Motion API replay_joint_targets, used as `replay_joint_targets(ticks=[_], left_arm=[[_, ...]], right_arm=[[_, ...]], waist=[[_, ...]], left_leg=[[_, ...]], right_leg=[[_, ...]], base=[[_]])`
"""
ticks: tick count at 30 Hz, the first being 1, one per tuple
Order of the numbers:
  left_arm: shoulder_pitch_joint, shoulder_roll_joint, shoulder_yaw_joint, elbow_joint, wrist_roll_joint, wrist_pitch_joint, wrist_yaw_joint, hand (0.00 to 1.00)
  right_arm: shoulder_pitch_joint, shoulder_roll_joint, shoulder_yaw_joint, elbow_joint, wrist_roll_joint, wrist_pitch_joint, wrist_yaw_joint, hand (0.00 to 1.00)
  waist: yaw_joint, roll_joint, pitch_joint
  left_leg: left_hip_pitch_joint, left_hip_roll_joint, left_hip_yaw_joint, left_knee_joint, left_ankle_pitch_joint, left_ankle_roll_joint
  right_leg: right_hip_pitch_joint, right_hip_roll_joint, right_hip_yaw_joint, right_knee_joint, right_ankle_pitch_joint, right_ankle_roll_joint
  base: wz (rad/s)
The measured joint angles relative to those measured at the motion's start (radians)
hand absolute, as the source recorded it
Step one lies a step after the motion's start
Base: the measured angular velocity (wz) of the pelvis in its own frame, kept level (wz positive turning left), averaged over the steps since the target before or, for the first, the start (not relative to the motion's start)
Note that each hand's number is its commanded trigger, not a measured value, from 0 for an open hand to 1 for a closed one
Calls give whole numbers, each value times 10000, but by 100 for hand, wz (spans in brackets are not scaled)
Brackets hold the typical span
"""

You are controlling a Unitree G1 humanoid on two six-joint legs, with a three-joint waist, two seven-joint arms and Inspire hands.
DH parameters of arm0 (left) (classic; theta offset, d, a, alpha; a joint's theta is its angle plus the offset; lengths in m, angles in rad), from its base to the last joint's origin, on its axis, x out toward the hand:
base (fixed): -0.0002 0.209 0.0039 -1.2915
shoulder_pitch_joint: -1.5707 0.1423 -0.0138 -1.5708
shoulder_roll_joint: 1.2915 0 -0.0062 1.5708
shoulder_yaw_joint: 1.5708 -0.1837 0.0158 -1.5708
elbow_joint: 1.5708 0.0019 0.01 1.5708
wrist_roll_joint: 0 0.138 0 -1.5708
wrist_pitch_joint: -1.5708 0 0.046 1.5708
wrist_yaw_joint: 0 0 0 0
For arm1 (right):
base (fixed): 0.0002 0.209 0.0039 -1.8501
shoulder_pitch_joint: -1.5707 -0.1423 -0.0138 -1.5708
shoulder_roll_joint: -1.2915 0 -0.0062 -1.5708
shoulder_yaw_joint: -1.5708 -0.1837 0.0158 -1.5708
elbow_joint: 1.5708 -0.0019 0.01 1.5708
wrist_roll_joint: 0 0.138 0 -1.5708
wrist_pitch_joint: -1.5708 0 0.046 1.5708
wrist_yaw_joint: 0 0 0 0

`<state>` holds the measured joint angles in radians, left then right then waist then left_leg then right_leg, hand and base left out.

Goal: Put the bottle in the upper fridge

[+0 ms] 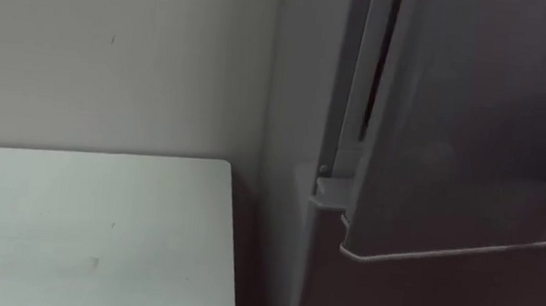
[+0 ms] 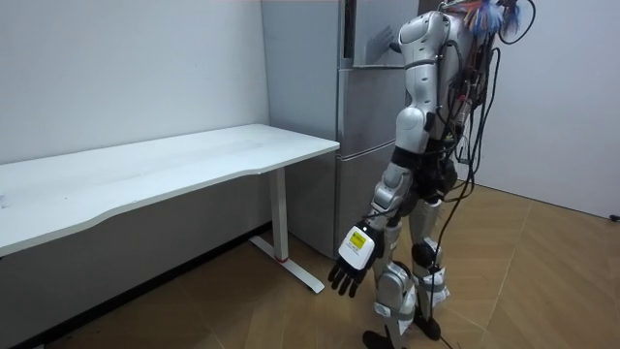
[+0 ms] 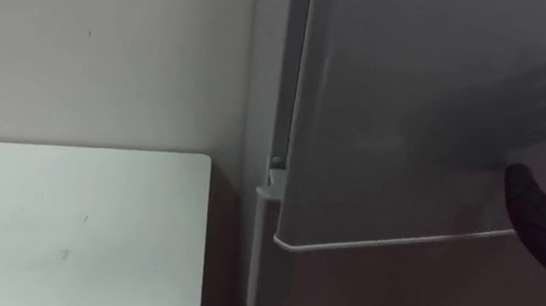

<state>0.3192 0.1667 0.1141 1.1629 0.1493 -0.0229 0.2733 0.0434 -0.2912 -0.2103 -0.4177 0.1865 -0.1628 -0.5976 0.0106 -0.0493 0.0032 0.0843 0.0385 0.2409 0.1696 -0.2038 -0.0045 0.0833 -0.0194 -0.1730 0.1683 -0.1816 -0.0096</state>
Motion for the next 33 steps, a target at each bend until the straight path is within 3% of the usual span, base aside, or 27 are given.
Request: replay_joint_targets(ticks=[4, 11, 25, 33], left_arm=[[-4, 6, -3, 83, 0, -115, 0, 0], [-124, 30, -6, 127, -2, -221, 0, 0], [-184, 113, -118, -48, 213, -217, 0, 0], [-189, 112, -178, -31, 211, -153, 0, 0]], right_arm=[[-15, 0, 140, 7, -3, -219, 180, 0], [-16, -41, 535, 57, -340, -327, 242, 0], [-78, -268, 816, 137, -399, -327, 539, 0], [-656, -272, 1033, 857, -415, -331, 537, 0]], waist=[[94, 22, 35], [235, -4, 22], [257, -94, -21], [257, -183, 12]], left_leg=[[-33, -5, -41, -2, 1, -2], [-56, -27, -49, -12, 2, 0], [-38, -25, -38, 1, 3, 2], [-6, -20, -43, 3, 4, 4]], right_leg=[[8, -17, -76, -7, -5, 1], [0, -64, -182, 4, -17, 16], [43, -72, -202, 10, -17, 16], [32, -76, -209, 16, -15, 14]], base=[[2], [0], [0], [0]])
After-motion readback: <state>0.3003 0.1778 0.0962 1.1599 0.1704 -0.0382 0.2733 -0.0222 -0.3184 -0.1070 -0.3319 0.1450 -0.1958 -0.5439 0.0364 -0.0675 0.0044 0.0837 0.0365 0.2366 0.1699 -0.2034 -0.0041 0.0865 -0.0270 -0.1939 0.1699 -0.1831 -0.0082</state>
